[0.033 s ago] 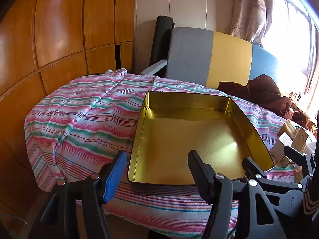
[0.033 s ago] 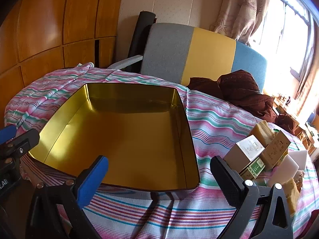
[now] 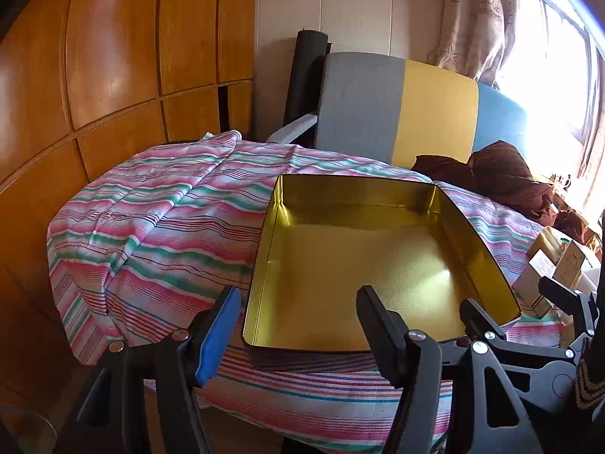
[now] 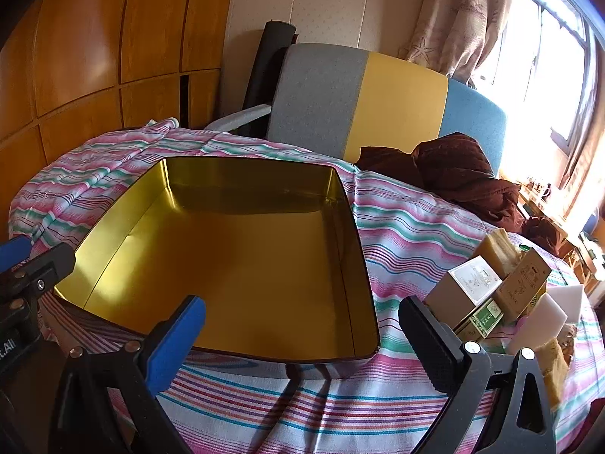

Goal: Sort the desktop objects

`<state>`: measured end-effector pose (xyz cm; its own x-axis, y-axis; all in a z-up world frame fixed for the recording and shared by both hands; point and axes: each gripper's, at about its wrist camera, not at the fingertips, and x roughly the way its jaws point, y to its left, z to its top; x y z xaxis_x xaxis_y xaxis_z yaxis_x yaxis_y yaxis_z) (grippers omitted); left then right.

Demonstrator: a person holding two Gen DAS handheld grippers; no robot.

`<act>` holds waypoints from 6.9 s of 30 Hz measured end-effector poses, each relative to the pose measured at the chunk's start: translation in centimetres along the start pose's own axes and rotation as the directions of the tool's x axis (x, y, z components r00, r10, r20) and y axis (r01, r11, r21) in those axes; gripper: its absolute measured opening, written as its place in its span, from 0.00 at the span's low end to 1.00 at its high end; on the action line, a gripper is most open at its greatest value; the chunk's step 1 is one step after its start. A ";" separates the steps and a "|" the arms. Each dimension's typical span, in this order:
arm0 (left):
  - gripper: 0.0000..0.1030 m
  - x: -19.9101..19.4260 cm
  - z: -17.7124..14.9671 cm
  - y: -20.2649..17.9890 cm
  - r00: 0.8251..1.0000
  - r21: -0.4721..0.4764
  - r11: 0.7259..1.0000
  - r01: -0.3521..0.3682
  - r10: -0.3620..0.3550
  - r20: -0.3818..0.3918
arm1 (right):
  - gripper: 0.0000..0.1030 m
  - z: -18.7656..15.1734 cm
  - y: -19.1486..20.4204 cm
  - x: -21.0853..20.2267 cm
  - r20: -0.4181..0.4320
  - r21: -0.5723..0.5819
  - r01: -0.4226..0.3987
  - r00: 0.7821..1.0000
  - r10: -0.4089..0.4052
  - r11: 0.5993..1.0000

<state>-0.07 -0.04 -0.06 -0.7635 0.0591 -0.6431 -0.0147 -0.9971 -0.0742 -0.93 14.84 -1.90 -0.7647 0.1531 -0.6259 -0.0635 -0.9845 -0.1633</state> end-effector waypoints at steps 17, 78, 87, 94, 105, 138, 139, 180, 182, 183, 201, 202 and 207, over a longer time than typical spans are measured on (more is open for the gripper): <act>0.63 1.7 -1.4 0.0 0.999 0.040 0.999 -0.007 0.009 -0.048 | 1.00 -1.3 -2.7 -2.0 0.124 0.054 -0.091 0.989 0.083 0.994; 0.76 12.0 0.8 -34.4 0.800 0.580 0.561 0.591 -0.315 -0.511 | 1.00 -15.3 -34.2 -5.4 0.204 0.570 -0.052 0.976 -0.080 0.820; 0.56 13.2 0.6 -34.0 0.767 0.511 0.593 0.622 -0.334 -0.547 | 1.00 -15.9 -34.6 -4.7 0.168 0.595 -0.029 0.982 -0.090 0.803; 0.52 11.8 -0.1 -31.0 0.794 0.460 0.677 0.575 -0.326 -0.513 | 1.00 -15.8 -34.1 -4.9 0.165 0.569 -0.036 0.984 -0.071 0.821; 0.52 6.8 -2.9 -27.3 0.793 0.391 0.721 0.572 -0.362 -0.490 | 1.00 -15.7 -31.3 -5.1 0.165 0.474 -0.132 0.985 0.059 0.871; 0.67 5.7 -7.5 -26.4 0.757 0.383 0.665 0.641 -0.466 -0.459 | 0.99 -13.9 -27.8 -2.3 0.072 0.451 -0.009 0.997 -0.026 0.892; 0.67 5.6 -7.6 -26.4 0.760 0.385 0.667 0.638 -0.465 -0.453 | 0.98 -13.9 -27.6 -2.3 0.074 0.440 -0.017 0.997 -0.018 0.898; 0.52 13.5 7.7 -1.6 0.945 0.090 0.965 0.246 -0.217 -0.246 | 0.69 9.9 -5.8 10.2 -0.082 0.101 -0.403 0.908 0.411 0.910; 0.52 15.0 8.4 -0.8 0.942 0.067 0.971 0.228 -0.203 -0.267 | 0.69 10.5 -4.7 12.8 -0.131 0.109 -0.385 0.908 0.397 0.917; 0.52 15.8 8.7 -0.5 0.941 0.064 0.974 0.218 -0.192 -0.278 | 0.69 10.8 -4.2 14.0 -0.154 0.107 -0.373 0.909 0.386 0.922; 0.61 20.6 10.0 0.1 0.926 0.021 0.988 0.152 -0.135 -0.351 | 0.88 12.1 -5.3 17.5 -0.130 0.154 -0.316 0.933 0.336 0.936; 0.62 20.3 10.1 0.1 0.931 0.023 0.988 0.150 -0.133 -0.341 | 0.88 12.1 -5.7 16.9 -0.114 0.160 -0.318 0.934 0.338 0.934; 0.62 17.0 10.4 0.8 0.958 0.031 0.990 0.136 -0.123 -0.260 | 0.89 11.0 -8.3 13.4 -0.040 0.209 -0.342 0.933 0.357 0.916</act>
<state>-19.72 -0.33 -3.12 -0.5614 0.1920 -0.8050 -0.1389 -0.9808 -0.1371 -17.68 24.09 -0.54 -0.7108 -0.2053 -0.6727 0.0693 -0.9723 0.2234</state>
